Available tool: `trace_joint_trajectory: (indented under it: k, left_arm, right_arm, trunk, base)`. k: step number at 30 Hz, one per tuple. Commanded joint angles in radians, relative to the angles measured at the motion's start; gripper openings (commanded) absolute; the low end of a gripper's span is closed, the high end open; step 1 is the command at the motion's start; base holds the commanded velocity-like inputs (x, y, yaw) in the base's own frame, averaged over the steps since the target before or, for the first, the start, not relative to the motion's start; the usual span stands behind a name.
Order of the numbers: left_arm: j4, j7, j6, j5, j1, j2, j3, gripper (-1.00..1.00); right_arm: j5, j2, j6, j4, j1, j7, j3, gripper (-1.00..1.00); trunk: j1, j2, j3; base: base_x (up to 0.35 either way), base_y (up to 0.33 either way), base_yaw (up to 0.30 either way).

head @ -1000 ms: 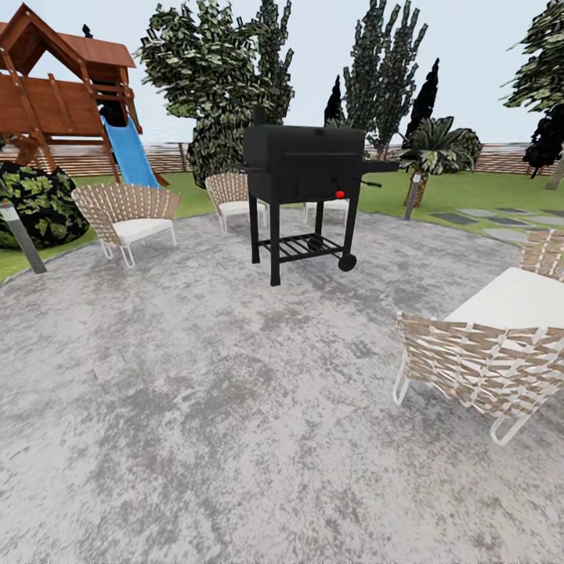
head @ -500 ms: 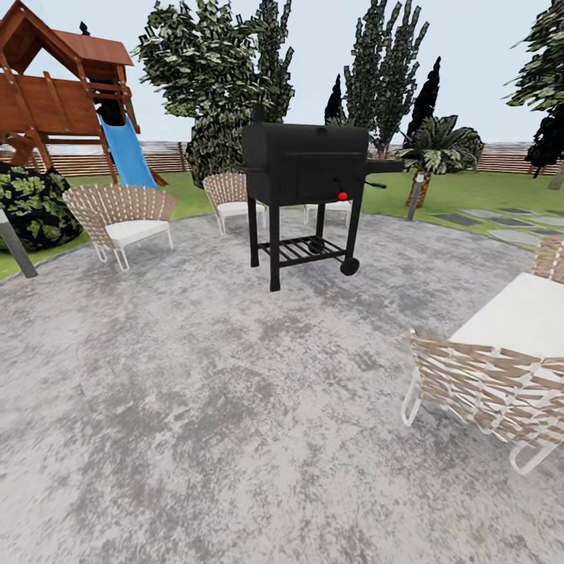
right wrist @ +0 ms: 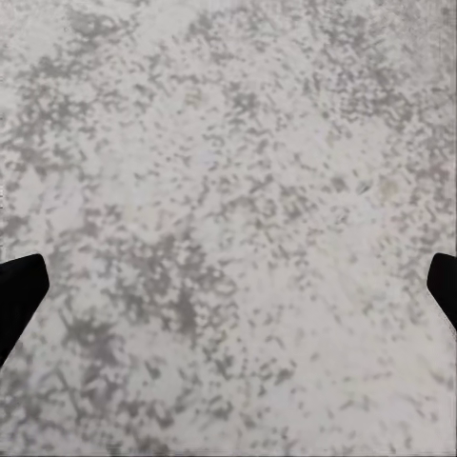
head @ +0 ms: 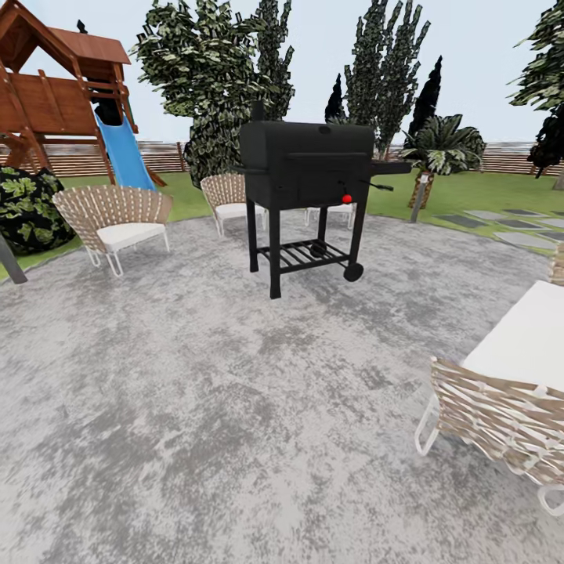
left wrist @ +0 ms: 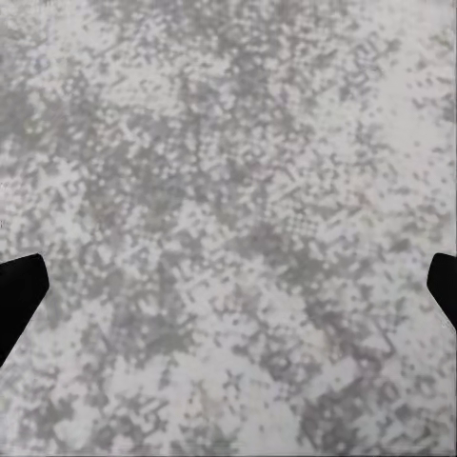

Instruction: In the garden, pick up the pesticide atomizer on the floor and spray pesticide onto both trees until each tree trunk is fully covered.

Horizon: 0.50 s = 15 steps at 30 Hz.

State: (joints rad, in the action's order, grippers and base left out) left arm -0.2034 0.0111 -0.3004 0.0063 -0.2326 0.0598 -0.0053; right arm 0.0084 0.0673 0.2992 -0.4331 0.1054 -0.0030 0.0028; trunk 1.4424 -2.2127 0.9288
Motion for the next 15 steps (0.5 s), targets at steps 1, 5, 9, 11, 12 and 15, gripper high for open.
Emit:
trace_joint_trajectory:
  k: [1,5,9,11,12,15]
  left_arm:
    - [0.001,0.001,-0.003,0.000,-0.001,0.000,-0.001,1.00]
    - [0.001,0.001,-0.003,0.001,-0.001,0.000,-0.001,1.00]
    - [0.001,0.001,-0.003,0.000,-0.001,0.000,-0.001,1.00]
    - [0.001,0.001,-0.003,0.000,-0.001,0.000,-0.001,1.00]
    - [0.001,0.001,-0.003,0.000,-0.001,0.000,-0.002,1.00]
    - [0.001,0.001,-0.003,0.000,-0.001,0.000,-0.002,1.00]
  right_arm:
    - [0.001,0.000,0.003,0.001,0.000,-0.001,0.000,1.00]
    - [0.001,0.000,0.003,0.001,0.000,-0.001,0.000,1.00]
    - [0.001,0.000,0.003,0.001,0.000,-0.002,0.000,1.00]
    - [0.001,0.000,0.003,0.001,0.000,-0.001,0.000,1.00]
    - [0.001,0.000,0.003,0.001,0.000,0.000,0.000,1.00]
    - [0.001,0.000,0.003,0.000,0.000,-0.001,-0.001,1.00]
  trunk:
    - [0.000,0.000,0.001]
    - [0.000,0.000,0.001]
    - [0.000,0.000,0.001]
    - [0.000,0.000,0.001]
    - [0.000,0.000,0.001]
    - [0.000,0.000,0.001]
  base:
    - [0.338,0.115,0.000]
    - [0.325,0.164,0.000]
    - [0.308,0.195,0.000]
    - [0.305,0.191,0.000]
    - [0.304,0.187,0.000]
    - [0.304,0.185,0.000]
